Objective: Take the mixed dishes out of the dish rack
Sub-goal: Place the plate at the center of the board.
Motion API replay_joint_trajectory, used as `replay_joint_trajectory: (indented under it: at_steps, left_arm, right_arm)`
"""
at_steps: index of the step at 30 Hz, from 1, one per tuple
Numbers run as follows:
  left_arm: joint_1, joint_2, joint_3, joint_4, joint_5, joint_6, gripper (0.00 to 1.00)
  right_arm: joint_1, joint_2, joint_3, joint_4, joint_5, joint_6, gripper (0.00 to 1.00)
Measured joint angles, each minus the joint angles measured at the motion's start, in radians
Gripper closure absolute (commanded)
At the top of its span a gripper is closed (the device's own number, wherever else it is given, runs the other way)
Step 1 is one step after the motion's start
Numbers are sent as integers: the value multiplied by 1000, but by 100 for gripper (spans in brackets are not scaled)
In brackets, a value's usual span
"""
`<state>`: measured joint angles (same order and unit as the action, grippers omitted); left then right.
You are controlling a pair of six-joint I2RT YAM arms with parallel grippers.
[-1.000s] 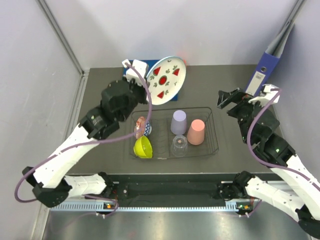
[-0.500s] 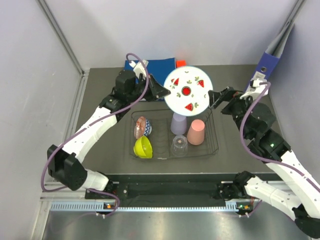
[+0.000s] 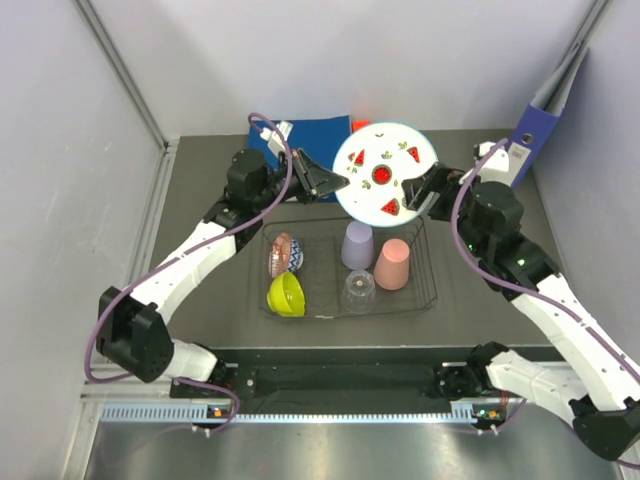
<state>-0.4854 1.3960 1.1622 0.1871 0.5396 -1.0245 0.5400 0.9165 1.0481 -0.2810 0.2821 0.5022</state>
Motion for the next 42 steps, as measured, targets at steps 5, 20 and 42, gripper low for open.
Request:
replay_joint_trajectory:
  at_steps: [5,20,42]
  left_arm:
    - [0,-13,-20,10,10,-3,100]
    - [5,-15,-36,61,31,-32,100]
    - [52,-12,-20,-15,-51,-9,1]
  right_arm:
    - [-8,19,-1,39,-56,16,56]
    - [-125,5,-85,228,-309,152,67]
    - [-212,44,-83,125,-401,209,100]
